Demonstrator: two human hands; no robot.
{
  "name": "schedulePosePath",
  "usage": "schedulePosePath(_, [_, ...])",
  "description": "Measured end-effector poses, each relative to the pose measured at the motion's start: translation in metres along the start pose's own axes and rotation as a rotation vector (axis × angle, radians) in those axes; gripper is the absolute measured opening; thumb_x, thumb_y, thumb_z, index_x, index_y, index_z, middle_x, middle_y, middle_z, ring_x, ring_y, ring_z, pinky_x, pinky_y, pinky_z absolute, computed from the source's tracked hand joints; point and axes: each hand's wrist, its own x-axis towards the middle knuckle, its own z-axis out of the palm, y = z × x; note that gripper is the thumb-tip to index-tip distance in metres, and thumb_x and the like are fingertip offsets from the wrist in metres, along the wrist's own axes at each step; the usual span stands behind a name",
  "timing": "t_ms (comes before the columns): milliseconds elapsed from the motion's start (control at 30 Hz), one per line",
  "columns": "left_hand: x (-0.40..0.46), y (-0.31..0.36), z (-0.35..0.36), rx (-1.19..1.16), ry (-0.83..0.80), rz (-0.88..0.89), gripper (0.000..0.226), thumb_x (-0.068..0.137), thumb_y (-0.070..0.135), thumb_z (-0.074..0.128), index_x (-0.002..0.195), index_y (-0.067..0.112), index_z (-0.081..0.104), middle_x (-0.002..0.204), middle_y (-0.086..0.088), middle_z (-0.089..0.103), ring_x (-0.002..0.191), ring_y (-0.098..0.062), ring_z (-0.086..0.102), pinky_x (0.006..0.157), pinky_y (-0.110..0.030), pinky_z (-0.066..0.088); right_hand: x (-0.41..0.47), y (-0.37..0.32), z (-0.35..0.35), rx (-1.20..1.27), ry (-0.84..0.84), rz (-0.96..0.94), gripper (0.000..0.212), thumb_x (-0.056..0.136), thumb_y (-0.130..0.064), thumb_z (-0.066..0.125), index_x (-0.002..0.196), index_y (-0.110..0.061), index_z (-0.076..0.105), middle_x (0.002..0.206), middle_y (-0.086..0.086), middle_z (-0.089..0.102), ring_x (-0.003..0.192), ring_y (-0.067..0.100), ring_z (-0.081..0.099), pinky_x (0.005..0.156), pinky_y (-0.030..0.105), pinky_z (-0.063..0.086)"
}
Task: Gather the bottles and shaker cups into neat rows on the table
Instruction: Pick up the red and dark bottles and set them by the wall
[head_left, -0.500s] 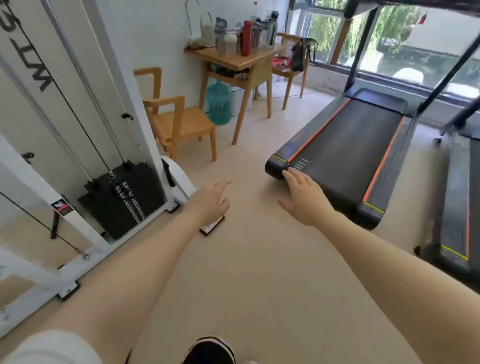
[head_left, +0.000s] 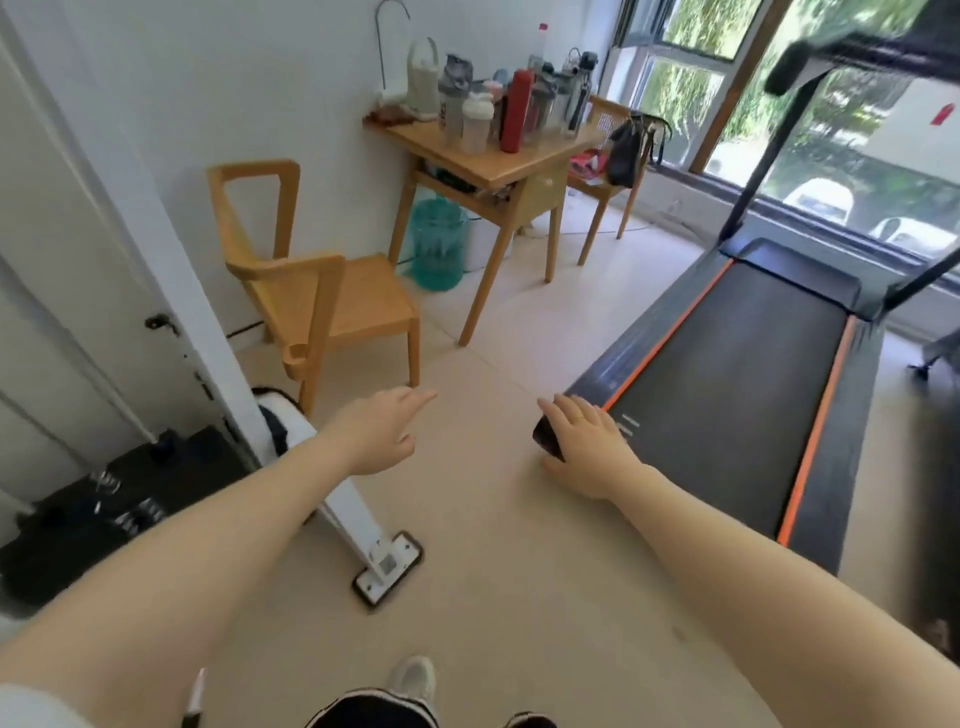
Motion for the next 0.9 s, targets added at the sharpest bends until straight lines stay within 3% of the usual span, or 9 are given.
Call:
schedulePosePath(100, [0.078,-0.021,-0.037,0.022,0.011,0.01,0.061,0.092,0.02,0.042,0.146,0.022,0.013,0.146,-0.005,0.033,0.125,-0.023,0.042,0.086,-0.032,0.042,0.078,0.019,-0.022,0.101,0.054,0.053,0.071,0.094,-0.041,0.045,0.149,-0.019,0.006,0.158,0.006,0.012,0.146,0.026,0.008,0.119,0.041,0.009])
schedulePosePath(300, [0.236,-0.048,-0.05,-0.057,-0.002,0.026,0.062,0.092,0.02,0.046,0.146,0.023,0.015,0.148,-0.005,0.032,0.128,-0.022,0.042,0.093,-0.033,0.045,0.21,0.072,-0.033,0.15,-0.014,0.101,0.072,0.094,-0.04,0.045,0.149,-0.019,0.005,0.158,0.006,0.012,0.146,0.026,0.007,0.117,0.041,0.008])
schedulePosePath(433, [0.354,-0.063,-0.061,-0.081,0.0,0.072,0.068,0.089,0.015,0.049,0.146,0.026,0.013,0.142,-0.003,0.04,0.109,-0.019,0.054,0.077,-0.024,0.046,0.317,0.12,-0.046,0.194,-0.006,0.139,0.073,0.094,-0.042,0.044,0.149,-0.016,0.003,0.158,0.007,0.013,0.146,0.027,0.008,0.118,0.042,0.01])
schedulePosePath(633, [0.523,-0.083,-0.139,-0.06,0.067,0.053,0.065,0.089,0.017,0.052,0.145,0.025,0.019,0.144,-0.003,0.04,0.128,-0.019,0.043,0.101,-0.033,0.041,0.491,0.196,-0.132,0.285,-0.049,0.154,0.072,0.095,-0.04,0.043,0.149,-0.014,0.003,0.157,0.007,0.014,0.145,0.027,0.012,0.117,0.042,0.018])
schedulePosePath(700, [0.569,-0.096,-0.167,-0.188,0.148,0.022,0.063,0.089,0.017,0.052,0.144,0.025,0.022,0.143,-0.001,0.041,0.128,-0.017,0.042,0.102,-0.032,0.039,0.548,0.211,-0.162,0.371,-0.007,0.173,0.069,0.096,-0.038,0.043,0.149,-0.013,0.008,0.156,0.008,0.017,0.144,0.027,0.015,0.115,0.042,0.022])
schedulePosePath(800, [0.627,-0.116,-0.202,-0.425,0.277,-0.021,0.055,0.091,0.016,0.049,0.142,0.02,0.028,0.128,-0.001,0.054,0.107,-0.01,0.05,0.09,-0.023,0.038,0.62,0.221,-0.191,0.465,0.035,0.167,0.065,0.095,-0.037,0.044,0.147,-0.011,0.014,0.155,0.009,0.022,0.142,0.027,0.02,0.113,0.042,0.025])
schedulePosePath(900, [0.693,-0.139,-0.218,-0.49,0.31,-0.019,0.05,0.091,0.015,0.048,0.139,0.019,0.034,0.12,-0.001,0.058,0.093,-0.008,0.051,0.082,-0.023,0.038,0.68,0.23,-0.199,0.474,0.023,0.143,0.062,0.095,-0.036,0.045,0.146,-0.011,0.02,0.152,0.01,0.027,0.139,0.027,0.026,0.112,0.04,0.028])
